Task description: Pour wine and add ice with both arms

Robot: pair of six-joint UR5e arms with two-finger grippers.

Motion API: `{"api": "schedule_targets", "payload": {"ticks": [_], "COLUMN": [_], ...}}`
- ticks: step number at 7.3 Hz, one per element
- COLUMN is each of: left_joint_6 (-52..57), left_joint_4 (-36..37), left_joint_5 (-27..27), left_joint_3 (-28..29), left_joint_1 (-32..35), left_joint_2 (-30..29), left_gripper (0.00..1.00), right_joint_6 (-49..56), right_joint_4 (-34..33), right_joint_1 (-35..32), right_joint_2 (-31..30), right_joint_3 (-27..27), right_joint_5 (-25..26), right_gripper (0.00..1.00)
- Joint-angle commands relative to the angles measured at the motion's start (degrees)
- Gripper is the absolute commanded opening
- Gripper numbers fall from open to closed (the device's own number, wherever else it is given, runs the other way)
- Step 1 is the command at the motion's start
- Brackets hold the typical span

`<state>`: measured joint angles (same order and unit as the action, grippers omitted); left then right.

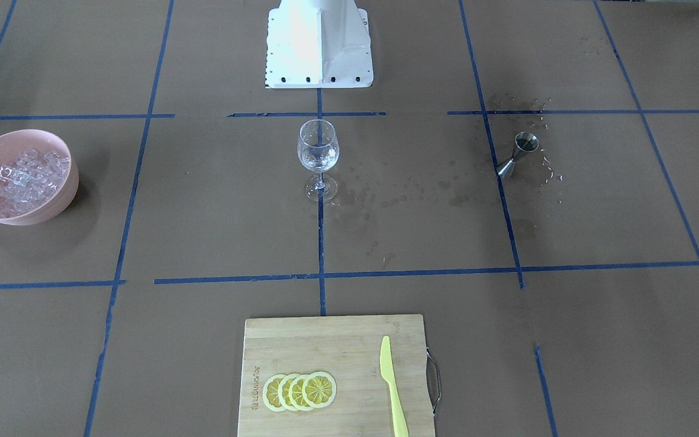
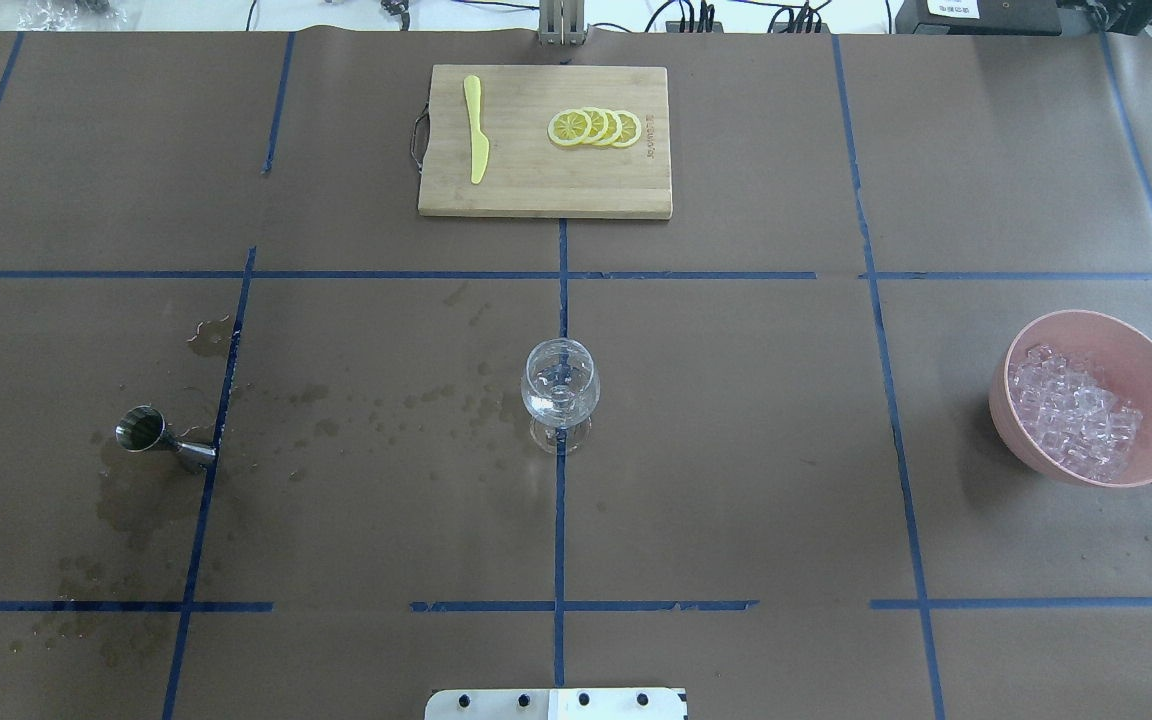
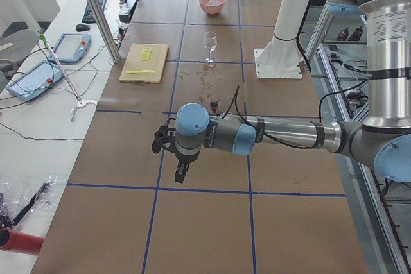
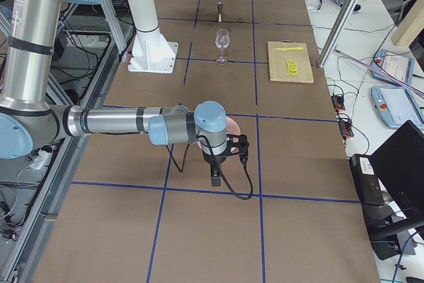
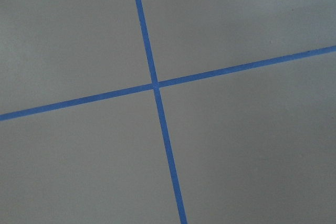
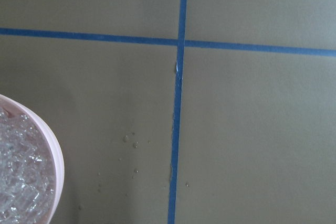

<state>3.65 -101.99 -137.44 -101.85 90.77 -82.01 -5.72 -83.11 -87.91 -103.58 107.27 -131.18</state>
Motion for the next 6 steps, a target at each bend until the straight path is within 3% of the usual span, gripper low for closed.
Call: {"api": "schedule_targets", "payload": {"ticks": [1,3,6], "left_joint_6": [-0.48,-0.48,-8.83], "left_joint_4": [-13.44,-26.07,-43.40], "left_joint_5": [-0.46,-0.38,-0.64], "left_joint_3": [1.30,1.66,3.67], "left_joint_1": [0.11,0.02,0.03], "left_joint_2": [0.43,-0.44,-1.32], "left_gripper": [1.00,1.00,1.00], "right_joint_6": [-6.54,-6.41,-6.32], "right_joint_4": [3.13,9.60,15.60], "right_joint_1": [-0.07,-0.07,-0.07], "right_joint_2": [1.98,1.46,0.22], "right_joint_3": [0.03,-0.13,0.04], "right_joint_5": [-0.04,-0.48,-2.41], "right_gripper": [1.00,1.00,1.00]}}
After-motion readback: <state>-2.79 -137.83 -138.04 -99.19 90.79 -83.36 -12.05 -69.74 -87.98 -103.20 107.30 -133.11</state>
